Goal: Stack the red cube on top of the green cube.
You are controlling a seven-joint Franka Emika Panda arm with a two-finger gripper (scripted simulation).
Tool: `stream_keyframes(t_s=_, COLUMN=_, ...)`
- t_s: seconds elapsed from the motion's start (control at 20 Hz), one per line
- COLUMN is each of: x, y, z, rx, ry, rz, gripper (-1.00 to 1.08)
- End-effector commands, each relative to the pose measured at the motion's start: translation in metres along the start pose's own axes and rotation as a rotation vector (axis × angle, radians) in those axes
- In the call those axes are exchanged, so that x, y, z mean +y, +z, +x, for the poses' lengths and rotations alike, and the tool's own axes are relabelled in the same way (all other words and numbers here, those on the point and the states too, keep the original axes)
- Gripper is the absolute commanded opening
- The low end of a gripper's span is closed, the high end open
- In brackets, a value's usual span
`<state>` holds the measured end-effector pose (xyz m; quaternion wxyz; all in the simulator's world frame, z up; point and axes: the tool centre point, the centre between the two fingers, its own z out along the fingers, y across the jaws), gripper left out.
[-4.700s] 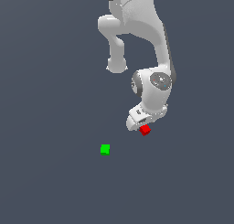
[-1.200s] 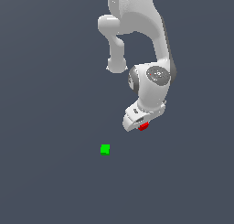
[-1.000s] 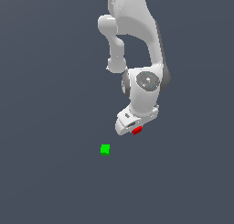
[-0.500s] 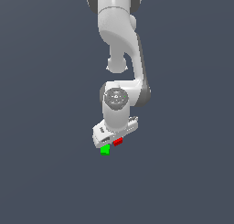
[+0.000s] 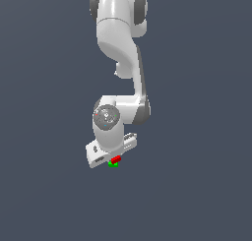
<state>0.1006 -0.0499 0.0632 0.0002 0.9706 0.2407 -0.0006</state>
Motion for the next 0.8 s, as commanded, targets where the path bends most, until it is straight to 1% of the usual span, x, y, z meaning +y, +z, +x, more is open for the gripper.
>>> stream_keyframes(t_s=0.0, x=0.0059, y=0.0008, z=0.0012, rx=0.001, ry=-0.001, rz=0.0, gripper=-1.0)
stream_keyframes(t_s=0.25, x=0.0095, y=0.0015, z=0.0019, rx=0.001, ry=-0.001, rz=0.0, gripper=-1.0)
stream_keyframes(t_s=0.3, x=0.0095, y=0.0015, z=0.0019, rx=0.001, ry=-0.001, rz=0.0, gripper=1.0)
stream_keyframes(t_s=0.75, x=0.0095, y=0.0015, z=0.0019, rx=0.001, ry=-0.001, rz=0.0, gripper=1.0)
